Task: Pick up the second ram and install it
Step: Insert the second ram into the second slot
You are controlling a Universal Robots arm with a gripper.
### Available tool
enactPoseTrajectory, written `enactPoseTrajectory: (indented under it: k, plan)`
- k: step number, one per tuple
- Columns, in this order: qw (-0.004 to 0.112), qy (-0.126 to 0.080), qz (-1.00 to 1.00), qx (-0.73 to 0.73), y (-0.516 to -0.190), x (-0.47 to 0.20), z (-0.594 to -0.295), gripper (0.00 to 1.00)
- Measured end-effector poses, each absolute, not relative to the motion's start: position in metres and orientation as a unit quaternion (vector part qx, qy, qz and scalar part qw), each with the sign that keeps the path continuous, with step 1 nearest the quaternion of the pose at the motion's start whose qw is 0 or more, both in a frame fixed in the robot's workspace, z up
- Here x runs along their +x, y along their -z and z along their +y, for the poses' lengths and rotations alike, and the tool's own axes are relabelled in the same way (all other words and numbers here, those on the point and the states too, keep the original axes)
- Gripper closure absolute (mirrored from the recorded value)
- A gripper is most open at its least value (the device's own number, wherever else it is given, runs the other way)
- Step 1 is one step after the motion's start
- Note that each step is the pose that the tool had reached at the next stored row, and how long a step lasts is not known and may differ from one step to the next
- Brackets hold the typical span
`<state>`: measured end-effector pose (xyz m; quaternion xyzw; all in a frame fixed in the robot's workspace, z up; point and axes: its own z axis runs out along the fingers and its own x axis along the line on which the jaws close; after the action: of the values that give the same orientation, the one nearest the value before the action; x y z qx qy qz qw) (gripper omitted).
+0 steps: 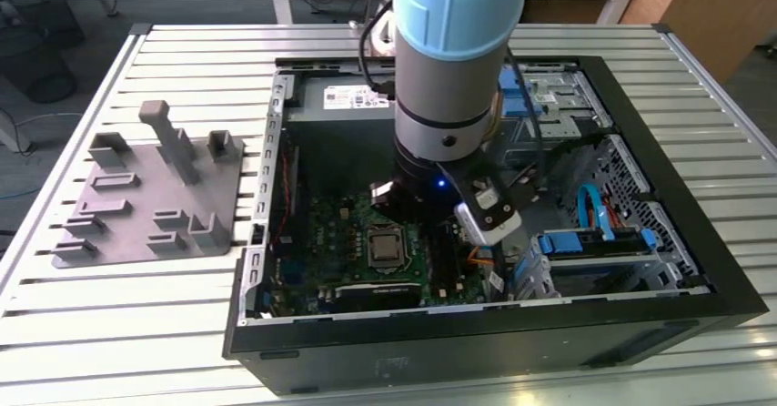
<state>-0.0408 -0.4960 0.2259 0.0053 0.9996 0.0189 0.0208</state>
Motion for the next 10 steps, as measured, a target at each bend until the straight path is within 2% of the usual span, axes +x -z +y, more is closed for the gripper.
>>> enactPoseTrajectory:
  k: [10]
  plan:
    - [0.021, -0.020, 1.000, 0.008, -0.214, -0.043, -0.488, 0.86]
